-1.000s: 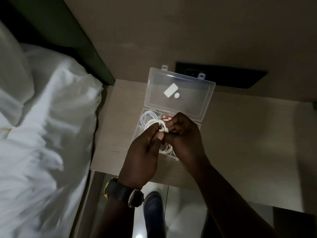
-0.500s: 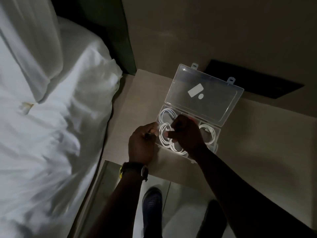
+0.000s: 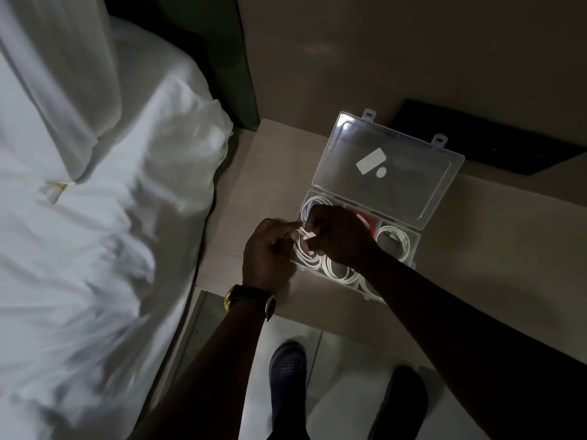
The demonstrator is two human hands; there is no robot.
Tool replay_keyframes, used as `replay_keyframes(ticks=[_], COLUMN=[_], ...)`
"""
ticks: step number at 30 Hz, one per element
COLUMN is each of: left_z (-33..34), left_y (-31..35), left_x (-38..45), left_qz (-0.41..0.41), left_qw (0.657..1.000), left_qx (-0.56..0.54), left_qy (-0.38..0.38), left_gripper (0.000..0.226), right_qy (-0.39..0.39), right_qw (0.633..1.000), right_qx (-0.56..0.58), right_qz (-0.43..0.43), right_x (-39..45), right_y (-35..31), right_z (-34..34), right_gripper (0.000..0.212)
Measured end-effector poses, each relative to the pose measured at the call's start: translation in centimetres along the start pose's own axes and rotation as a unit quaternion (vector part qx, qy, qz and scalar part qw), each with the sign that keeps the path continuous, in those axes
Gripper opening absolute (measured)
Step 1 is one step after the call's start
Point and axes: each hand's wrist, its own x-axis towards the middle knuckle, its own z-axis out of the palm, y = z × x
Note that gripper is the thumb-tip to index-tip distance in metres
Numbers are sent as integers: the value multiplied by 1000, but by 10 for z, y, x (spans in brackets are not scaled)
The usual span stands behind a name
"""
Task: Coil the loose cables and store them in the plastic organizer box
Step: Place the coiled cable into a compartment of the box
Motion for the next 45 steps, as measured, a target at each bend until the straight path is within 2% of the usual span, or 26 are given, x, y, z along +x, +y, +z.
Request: replay_keyframes(ticks=[3, 7, 12, 17, 20, 24, 26, 29, 31, 34, 38, 45], left_z=[2, 1, 1, 8, 7, 4, 0, -4, -5, -2, 4, 9], left_y=[-1, -4, -10, -14, -15, -10, -9, -12, -14, -13, -5, 10], left_x=[1, 2, -5, -3, -4, -6, -8, -11, -12, -14, -16, -12], left_qz=[6, 24, 13, 18, 26, 53, 65, 93, 100, 90, 63, -5], left_qw=[999, 994, 998, 994, 991, 987, 985, 983, 984, 984, 977, 949], left_qx=[38, 100, 66, 103, 124, 141, 133, 127, 125, 131, 182, 279], left_qy=[-10, -34, -14, -23, -37, -62, -84, -96, -84, -75, -93, -149], left_gripper=[20, 19, 20, 25, 29, 28, 35, 37, 40, 30, 30, 31], right_qy=[71, 73, 60, 76, 46, 30, 35, 7, 22, 29, 63, 48], right_qw=[979, 950, 944, 943, 934, 915, 910, 911, 916, 922, 953, 939], right_qx=[-155, -244, -272, -278, -310, -362, -377, -380, -369, -362, -286, -332], right_qz=[-113, -179, -175, -164, -174, -177, -169, -160, -156, -137, -77, -72], right_x=[-8, -20, -16, -19, -28, -53, -61, -61, -56, -53, -50, -35], right_y=[-5, -4, 1, 4, 9, 18, 24, 29, 29, 29, 22, 8], right_z=[6, 13, 12, 14, 12, 12, 11, 12, 11, 9, 8, 15], right_gripper=[10, 12, 9, 27, 18, 44, 48, 34, 21, 20, 15, 9])
